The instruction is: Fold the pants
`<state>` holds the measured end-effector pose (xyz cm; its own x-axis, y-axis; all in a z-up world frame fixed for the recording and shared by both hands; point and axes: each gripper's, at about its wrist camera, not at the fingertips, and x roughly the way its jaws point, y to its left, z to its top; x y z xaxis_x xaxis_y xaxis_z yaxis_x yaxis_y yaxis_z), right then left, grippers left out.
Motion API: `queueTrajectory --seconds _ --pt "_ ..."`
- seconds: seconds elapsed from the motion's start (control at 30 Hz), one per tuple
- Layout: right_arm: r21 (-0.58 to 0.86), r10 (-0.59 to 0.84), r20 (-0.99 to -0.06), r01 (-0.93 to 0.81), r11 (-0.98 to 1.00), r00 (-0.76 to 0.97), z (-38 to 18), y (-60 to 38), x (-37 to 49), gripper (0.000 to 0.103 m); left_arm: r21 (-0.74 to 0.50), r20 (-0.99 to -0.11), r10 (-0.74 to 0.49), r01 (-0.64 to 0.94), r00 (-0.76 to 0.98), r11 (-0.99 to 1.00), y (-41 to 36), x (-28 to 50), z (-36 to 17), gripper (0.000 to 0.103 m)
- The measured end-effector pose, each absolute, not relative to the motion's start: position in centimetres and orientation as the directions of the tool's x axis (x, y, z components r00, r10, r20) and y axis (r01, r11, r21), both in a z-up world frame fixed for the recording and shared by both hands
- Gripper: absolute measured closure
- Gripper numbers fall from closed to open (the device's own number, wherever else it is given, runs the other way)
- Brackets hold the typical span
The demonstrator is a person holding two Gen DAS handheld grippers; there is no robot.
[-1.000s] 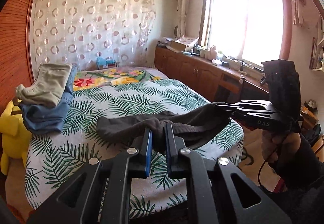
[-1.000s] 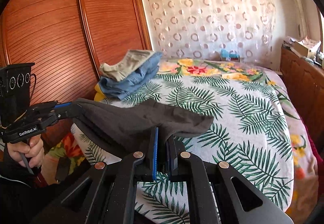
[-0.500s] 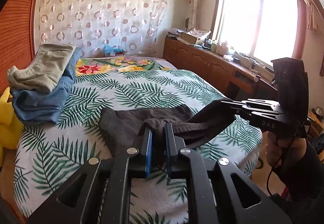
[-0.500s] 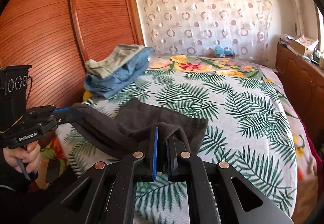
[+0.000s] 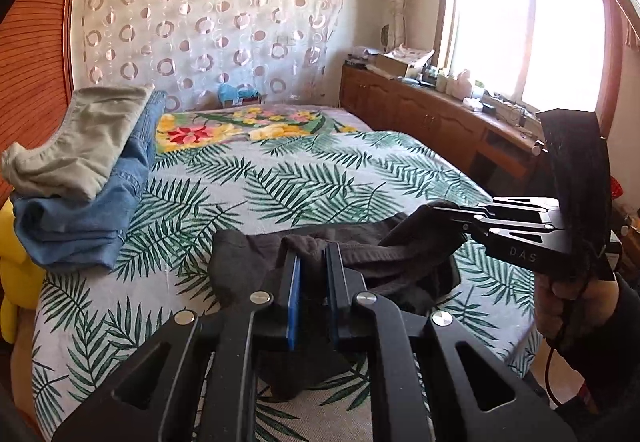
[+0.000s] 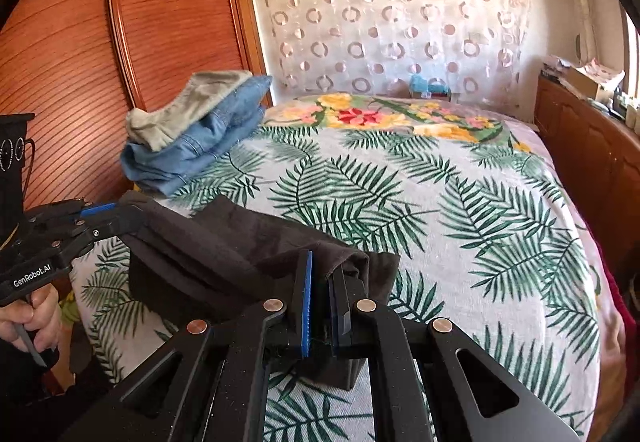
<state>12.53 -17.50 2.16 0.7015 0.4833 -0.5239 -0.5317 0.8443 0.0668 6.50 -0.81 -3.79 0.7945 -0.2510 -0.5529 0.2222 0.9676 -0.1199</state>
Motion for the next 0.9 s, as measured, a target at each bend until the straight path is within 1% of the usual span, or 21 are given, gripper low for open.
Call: queueTrajectory --seconds 0.17,0.23,0.33,0.47,0.5,0.53,0.7,0.8,0.9 --pt "0.077 0.48 -0.541 -0.528 0.846 0.69 1.9 -16.9 13.4 0.096 -0.118 -0.571 -0.238 0.209 0.786 0.971 -0.7 6.7 -4.4 0.091" --pt "0.083 0.481 -0.547 -0.527 0.846 0.686 1.8 -16.8 13.6 0.096 -0.103 -0.578 -0.221 0.198 0.786 0.975 -0.8 6.8 -4.7 0.083" --pt "0.092 0.483 -0.548 -0.525 0.846 0.682 1.4 -17.1 13.8 0.096 -0.075 -0.579 -0.191 0.182 0.792 0.98 -0.9 6.7 -5.1 0.076" --pt "0.095 0.487 -0.546 -0.527 0.845 0.682 1.4 -17.3 13.6 0.096 -0.082 -0.605 -0.197 0.185 0.771 0.979 -1.0 6.7 -5.8 0.075" --pt "0.093 0.488 -0.545 -0.529 0.844 0.682 1.5 -17.4 13.5 0.096 -0.086 -0.611 -0.198 0.184 0.767 0.979 -0.9 6.8 -6.0 0.066" --pt "0.092 0.488 -0.545 -0.53 0.843 0.682 1.6 -17.4 13.5 0.096 -0.094 -0.61 -0.203 0.184 0.766 0.978 -0.8 6.7 -6.1 0.056" --pt "0.099 0.494 -0.546 -0.533 0.84 0.677 1.5 -17.6 13.5 0.095 -0.095 -0.625 -0.186 0.163 0.758 0.982 -0.3 6.7 -6.8 0.056" --pt "0.091 0.485 -0.544 -0.527 0.845 0.684 1.6 -17.6 13.6 0.091 -0.111 -0.639 -0.193 0.159 0.744 0.981 0.1 6.7 -7.3 0.056" --pt "0.079 0.472 -0.543 -0.517 0.852 0.695 1.8 -17.8 13.6 0.08 -0.136 -0.655 -0.204 0.153 0.728 0.979 0.6 6.6 -7.9 0.056"
